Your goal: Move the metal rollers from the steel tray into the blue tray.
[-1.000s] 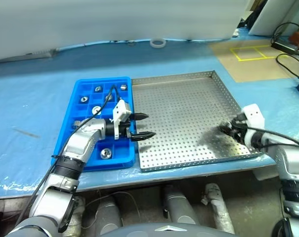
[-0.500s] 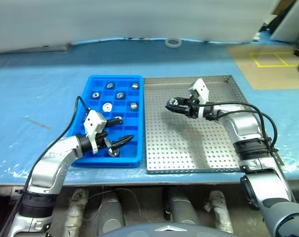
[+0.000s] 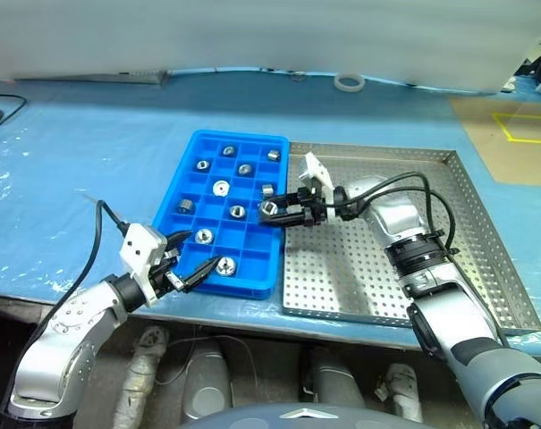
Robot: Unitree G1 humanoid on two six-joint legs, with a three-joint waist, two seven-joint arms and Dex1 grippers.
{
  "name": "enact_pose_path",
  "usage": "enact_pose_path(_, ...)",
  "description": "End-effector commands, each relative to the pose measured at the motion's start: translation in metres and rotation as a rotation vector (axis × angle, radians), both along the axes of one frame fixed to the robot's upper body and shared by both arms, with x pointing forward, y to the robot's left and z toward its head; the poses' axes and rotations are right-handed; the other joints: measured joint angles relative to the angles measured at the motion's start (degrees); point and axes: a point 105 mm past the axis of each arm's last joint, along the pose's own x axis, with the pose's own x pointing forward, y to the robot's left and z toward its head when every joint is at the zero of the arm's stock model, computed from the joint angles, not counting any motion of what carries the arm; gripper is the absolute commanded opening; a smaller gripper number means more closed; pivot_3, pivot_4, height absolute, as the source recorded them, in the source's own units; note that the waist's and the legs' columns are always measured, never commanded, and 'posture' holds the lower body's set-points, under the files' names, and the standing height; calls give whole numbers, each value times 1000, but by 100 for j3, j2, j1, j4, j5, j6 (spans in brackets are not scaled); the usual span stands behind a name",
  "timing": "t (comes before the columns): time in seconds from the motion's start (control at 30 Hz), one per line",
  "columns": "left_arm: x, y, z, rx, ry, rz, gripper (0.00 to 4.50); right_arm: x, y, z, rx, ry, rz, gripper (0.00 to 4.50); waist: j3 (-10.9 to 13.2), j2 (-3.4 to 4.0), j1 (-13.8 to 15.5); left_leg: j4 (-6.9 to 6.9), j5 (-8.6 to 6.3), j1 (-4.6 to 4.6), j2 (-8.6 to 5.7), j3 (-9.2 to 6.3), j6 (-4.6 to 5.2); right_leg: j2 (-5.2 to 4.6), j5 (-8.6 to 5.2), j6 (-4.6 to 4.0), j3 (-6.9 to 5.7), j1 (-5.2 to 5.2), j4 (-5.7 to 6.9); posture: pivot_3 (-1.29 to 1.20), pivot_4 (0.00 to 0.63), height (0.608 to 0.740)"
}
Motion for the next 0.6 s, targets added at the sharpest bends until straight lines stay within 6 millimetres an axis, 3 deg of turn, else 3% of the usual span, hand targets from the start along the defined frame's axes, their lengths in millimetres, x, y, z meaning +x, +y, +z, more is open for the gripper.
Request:
enact_pose_path(0.03,-2,0,11,7,-47,5,4500,-6,10,-4,-2,-33,43,1669,0,0,3,-3,1,-1,0,-1,-1,0,1,-2,-1,0,-1,271,150,740)
enact_pose_path(0.27,0,-2,9,7,-42,-6,4500,-6,13,-23,-61,-55,10,1669,-1,-1,1,-7,2,-12,0,-1,-4,0,2,-4,-3,-11,-1,248,150,740)
enact_pose_path(0.3,1,-2,8,8,-42,-10,4500,-4,11,-22,-55,-55,-4,2426,-1,-1,2,-6,2,-10,-1,-2,-4,-1,2,-4,-3,-9,-1,241,150,740)
enact_pose_path(0.47,5,-4,9,4,-46,-36,4500,4,4,-19,-57,-84,-59,4066,-1,-2,-2,-5,3,-3,-2,-2,-5,-2,-3,5,-3,-2,1,193,150,740)
enact_pose_path(0.5,7,-5,9,2,-45,-48,4500,5,1,-17,-55,-94,-70,4324,-1,-2,-3,-5,4,-1,-3,-2,-6,-2,-5,9,-2,-1,1,171,150,740)
enact_pose_path(0.6,14,-9,9,-9,-52,-74,4500,12,-5,-5,12,-107,-139,4324,-2,-2,-5,-4,5,0,-3,-2,-7,-3,-2,5,-2,1,2,139,150,740)
